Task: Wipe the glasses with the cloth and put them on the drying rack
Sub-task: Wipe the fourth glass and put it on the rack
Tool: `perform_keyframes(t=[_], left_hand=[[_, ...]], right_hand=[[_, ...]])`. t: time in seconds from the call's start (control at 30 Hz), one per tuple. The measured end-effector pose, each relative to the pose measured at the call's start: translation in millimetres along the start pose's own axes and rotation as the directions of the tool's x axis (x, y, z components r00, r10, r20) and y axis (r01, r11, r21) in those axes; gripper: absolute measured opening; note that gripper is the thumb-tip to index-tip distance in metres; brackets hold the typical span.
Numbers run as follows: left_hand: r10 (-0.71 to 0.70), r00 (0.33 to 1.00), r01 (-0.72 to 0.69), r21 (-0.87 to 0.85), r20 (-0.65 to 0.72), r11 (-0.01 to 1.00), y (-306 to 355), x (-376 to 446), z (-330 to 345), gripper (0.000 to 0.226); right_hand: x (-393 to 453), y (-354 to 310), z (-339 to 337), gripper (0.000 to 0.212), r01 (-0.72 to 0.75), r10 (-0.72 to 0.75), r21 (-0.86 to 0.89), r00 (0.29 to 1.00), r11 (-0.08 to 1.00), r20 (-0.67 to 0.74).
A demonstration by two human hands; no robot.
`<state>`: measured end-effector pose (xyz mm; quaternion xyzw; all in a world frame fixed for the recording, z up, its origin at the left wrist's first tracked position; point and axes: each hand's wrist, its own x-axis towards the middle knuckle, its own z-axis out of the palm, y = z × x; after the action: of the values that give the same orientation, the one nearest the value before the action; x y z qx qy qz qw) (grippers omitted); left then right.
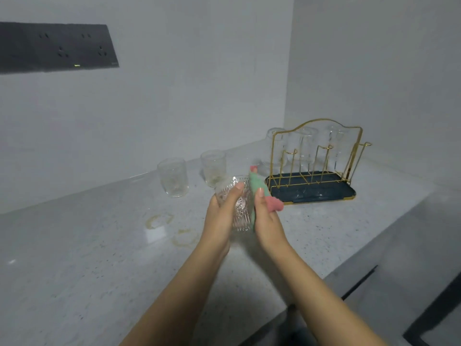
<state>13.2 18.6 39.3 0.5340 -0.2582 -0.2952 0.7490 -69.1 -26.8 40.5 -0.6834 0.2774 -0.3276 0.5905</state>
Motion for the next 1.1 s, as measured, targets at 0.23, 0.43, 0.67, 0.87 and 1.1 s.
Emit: perform_keyframes(t=[0.23,0.43,0.67,0.87,1.1], left_hand=[[-0.05,0.998,0.048,-0.046,-0.043,0.998,-13,1,19,0.025],[-0.028,1.0,0.028,0.006,0.006,1.0,-18,-13,26,0.03],[-0.123,0.99,0.11,-0.156,-0.073,0.982,-20,-10,14,0.058],[-0.07,0.997,0.068,-0.073,-0.029,0.995,-22,-12,15,0.049],[-0.022,0.994,0.048,0.254,-0.106,0.966,-20,-19,19,0.04]], right_hand=[[-9,14,-9,0.062,0.159,-0.162,-0.14,0.987,0.977,-0.009],[21,1,-35,0.061,-0.123,0.13,0.098,0.99,0.987,-0.062],[-21,10,-10,0.049,0.187,-0.185,-0.177,0.982,0.966,0.028],[-3,-4,-30,0.054,-0.245,0.244,0.06,0.969,0.968,0.025],[-14,6,-20,0.055,-0.025,0.012,-0.096,0.991,0.995,-0.132]])
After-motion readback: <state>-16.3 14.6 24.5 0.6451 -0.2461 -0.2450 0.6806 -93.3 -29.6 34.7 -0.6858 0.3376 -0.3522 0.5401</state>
